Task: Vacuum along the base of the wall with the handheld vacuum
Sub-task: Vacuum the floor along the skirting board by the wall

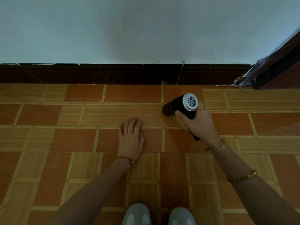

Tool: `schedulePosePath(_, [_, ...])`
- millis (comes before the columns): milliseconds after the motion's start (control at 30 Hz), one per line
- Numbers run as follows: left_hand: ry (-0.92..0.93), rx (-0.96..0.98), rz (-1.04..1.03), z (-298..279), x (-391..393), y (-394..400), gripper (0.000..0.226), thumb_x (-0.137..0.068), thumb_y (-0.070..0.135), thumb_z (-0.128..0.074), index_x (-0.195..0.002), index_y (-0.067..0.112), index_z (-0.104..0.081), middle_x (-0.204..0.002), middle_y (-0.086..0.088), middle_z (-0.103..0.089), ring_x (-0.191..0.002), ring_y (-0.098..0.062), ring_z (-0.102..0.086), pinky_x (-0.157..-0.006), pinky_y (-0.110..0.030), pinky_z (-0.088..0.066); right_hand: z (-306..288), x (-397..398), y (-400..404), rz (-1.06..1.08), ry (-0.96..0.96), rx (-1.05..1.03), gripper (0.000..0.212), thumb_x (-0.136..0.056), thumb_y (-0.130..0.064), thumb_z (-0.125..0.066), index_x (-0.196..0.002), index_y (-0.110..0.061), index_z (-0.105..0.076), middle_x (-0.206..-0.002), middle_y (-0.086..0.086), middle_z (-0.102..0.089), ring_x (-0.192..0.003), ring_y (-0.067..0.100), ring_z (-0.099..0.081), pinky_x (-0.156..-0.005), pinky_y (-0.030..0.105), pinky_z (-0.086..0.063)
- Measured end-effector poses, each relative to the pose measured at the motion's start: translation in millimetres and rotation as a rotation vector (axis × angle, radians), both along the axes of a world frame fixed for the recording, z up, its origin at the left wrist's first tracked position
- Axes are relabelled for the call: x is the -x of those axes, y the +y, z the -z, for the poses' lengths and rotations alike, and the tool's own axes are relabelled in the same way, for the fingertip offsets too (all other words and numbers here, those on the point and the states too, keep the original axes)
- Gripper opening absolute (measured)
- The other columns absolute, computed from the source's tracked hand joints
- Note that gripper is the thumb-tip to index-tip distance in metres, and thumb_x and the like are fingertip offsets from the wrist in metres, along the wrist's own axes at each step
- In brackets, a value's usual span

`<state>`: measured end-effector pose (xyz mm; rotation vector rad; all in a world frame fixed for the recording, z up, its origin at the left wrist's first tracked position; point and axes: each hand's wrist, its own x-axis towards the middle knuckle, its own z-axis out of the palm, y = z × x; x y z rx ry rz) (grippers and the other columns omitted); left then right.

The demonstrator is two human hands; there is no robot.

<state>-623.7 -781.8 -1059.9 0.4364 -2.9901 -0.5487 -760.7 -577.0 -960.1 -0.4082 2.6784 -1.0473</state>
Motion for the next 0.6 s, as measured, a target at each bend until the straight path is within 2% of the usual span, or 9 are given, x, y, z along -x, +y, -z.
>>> schedulePosePath(100, [0.016,-0.036,-0.044,-4.8,-2.0,-2.5,0.047,-0.094,0.031,-0.031,-0.135,0.017,-0.050,-0.141,-0.007,-0.047,-0.135,-0.027,-0.038,-0.117,-0.056,-0.020,-1.6,-0.1,-1.1,0.019,-0.052,0.024,0.032,-0.087,-0.043,-0.064,-0.075,-0.015,-0.056,-0.054,0.001,-0.060,-0.042,0.006,-0.057,-0.043,0.012,-0.043])
schedulePosePath(133, [0.023,-0.047,-0.052,-6.9,-1.7,-4.2,0.047,-0.093,0.031,-0.031,-0.133,0.016,-0.051,-0.140,-0.007,-0.048,-0.134,-0.027,-0.039,-0.117,-0.056,-0.021,-3.2,-0.4,-1.6,0.041,-0.117,0.085,0.033,-0.088,-0.042,-0.064,-0.074,-0.012,-0.057,-0.054,0.005,-0.061,-0.041,0.009,-0.058,-0.046,0.018,-0.047])
schedulePosePath(200, [0.032,-0.077,-0.049,-12.0,0.0,-8.5,0.047,-0.093,0.031,-0.031,-0.132,0.016,-0.051,-0.138,-0.006,-0.049,-0.132,-0.026,-0.039,-0.117,-0.054,-0.021,-6.8,-0.2,-1.3,0.156,-0.376,0.344,0.032,-0.087,-0.038,-0.068,-0.079,-0.008,-0.059,-0.061,0.012,-0.061,-0.046,0.019,-0.058,-0.049,0.030,-0.050])
schedulePosePath(233, [0.036,-0.089,-0.042,-15.1,1.0,-10.2,0.046,-0.092,0.032,-0.031,-0.132,0.017,-0.050,-0.138,-0.006,-0.048,-0.133,-0.025,-0.038,-0.118,-0.053,-0.020,-9.6,0.1,-0.4,0.224,-0.520,0.477,0.032,-0.085,-0.037,-0.069,-0.085,-0.006,-0.060,-0.065,0.011,-0.060,-0.049,0.021,-0.057,-0.050,0.031,-0.050])
schedulePosePath(267, [0.045,-0.095,-0.034,-17.9,1.4,-12.0,0.046,-0.092,0.032,-0.032,-0.132,0.017,-0.049,-0.139,-0.006,-0.048,-0.133,-0.025,-0.037,-0.118,-0.053,-0.020,-11.8,0.4,0.7,0.265,-0.627,0.569,0.034,-0.084,-0.037,-0.070,-0.091,-0.005,-0.060,-0.068,0.010,-0.060,-0.051,0.021,-0.056,-0.049,0.031,-0.049])
schedulePosePath(333, [0.066,-0.101,-0.017,-23.1,2.3,-13.6,0.044,-0.092,0.031,-0.035,-0.131,0.017,-0.048,-0.138,-0.006,-0.048,-0.133,-0.025,-0.037,-0.117,-0.052,-0.021,-14.4,0.1,3.8,0.275,-0.715,0.645,0.038,-0.083,-0.040,-0.069,-0.098,-0.006,-0.059,-0.069,0.006,-0.058,-0.051,0.019,-0.054,-0.047,0.028,-0.048])
schedulePosePath(500, [0.086,-0.107,0.004,-28.1,-1.3,-15.4,0.035,-0.093,0.020,-0.051,-0.128,0.014,-0.053,-0.133,-0.007,-0.053,-0.129,-0.020,-0.035,-0.114,-0.052,-0.028,-17.1,-8.3,2.4,0.274,-0.865,0.774,0.032,-0.088,-0.042,-0.062,-0.086,-0.010,-0.057,-0.065,0.004,-0.052,-0.048,0.017,-0.047,-0.045,0.026,-0.044])
schedulePosePath(600, [0.053,-0.104,0.019,-28.8,-4.7,-14.3,0.035,-0.095,0.026,-0.044,-0.127,0.015,-0.055,-0.129,-0.005,-0.056,-0.126,-0.020,-0.041,-0.114,-0.047,-0.027,-17.7,-12.9,1.7,0.236,-0.899,0.859,0.034,-0.091,-0.042,-0.058,-0.086,-0.008,-0.058,-0.064,0.004,-0.050,-0.047,0.016,-0.045,-0.045,0.024,-0.043])
